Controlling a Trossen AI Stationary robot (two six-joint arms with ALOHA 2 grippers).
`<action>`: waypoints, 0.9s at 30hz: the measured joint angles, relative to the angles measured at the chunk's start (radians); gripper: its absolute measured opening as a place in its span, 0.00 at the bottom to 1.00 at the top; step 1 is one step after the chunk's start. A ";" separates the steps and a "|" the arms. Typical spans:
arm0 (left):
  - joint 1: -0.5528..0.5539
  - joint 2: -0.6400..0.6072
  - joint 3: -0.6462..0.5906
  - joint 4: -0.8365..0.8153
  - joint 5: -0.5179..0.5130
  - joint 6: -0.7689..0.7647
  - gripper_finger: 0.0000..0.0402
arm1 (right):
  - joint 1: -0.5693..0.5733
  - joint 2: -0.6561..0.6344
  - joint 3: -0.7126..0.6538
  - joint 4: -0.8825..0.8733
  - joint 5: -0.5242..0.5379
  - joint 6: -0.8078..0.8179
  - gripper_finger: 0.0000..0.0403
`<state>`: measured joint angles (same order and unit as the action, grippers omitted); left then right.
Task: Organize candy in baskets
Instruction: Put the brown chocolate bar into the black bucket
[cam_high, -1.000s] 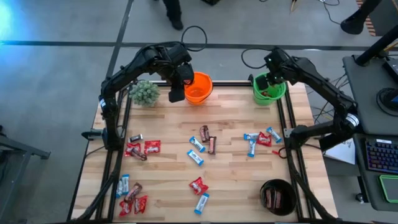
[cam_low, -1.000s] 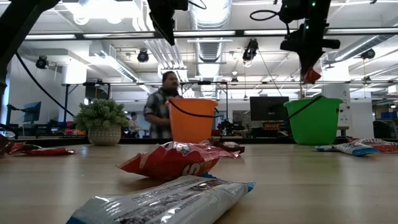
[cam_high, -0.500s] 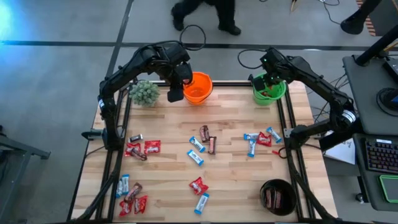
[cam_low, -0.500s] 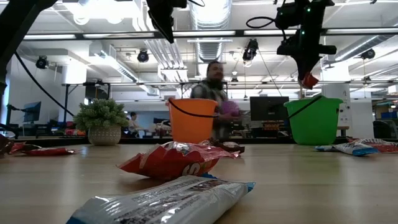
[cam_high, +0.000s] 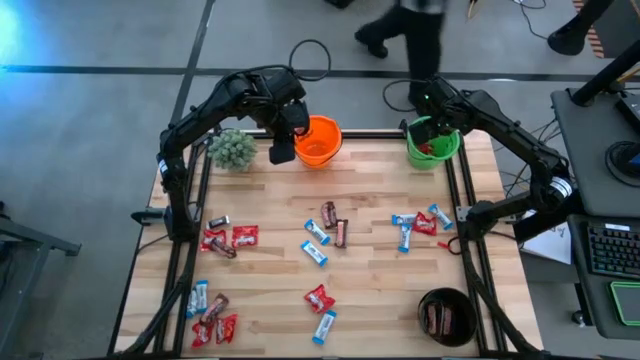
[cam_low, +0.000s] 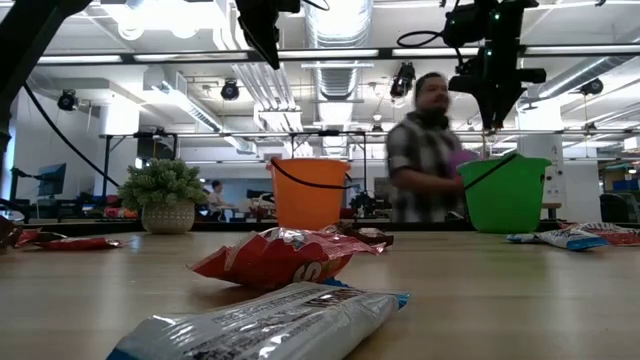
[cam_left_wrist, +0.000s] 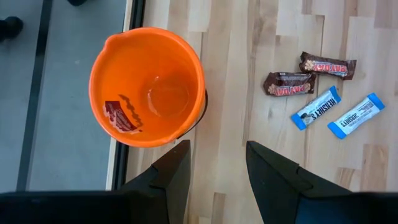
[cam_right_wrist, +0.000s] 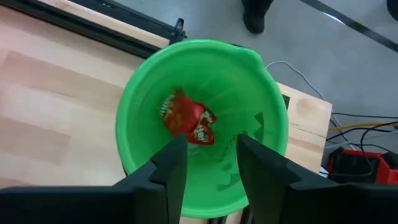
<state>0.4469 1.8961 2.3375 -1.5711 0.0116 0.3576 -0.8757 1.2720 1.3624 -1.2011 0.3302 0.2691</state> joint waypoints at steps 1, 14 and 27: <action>0.000 0.000 0.000 0.000 0.000 0.000 0.34 | 0.000 0.000 0.000 0.000 0.000 0.000 0.33; 0.000 -0.007 -0.002 0.000 -0.002 -0.010 0.34 | 0.001 0.000 0.000 0.002 -0.210 0.000 0.33; 0.000 -0.197 -0.150 0.001 0.005 -0.166 0.34 | 0.035 -0.003 0.001 0.042 -0.385 -0.038 0.32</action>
<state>0.4469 1.6994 2.1872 -1.5703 0.0170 0.1915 -0.8410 1.2687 1.3632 -1.1593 -0.0544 0.2309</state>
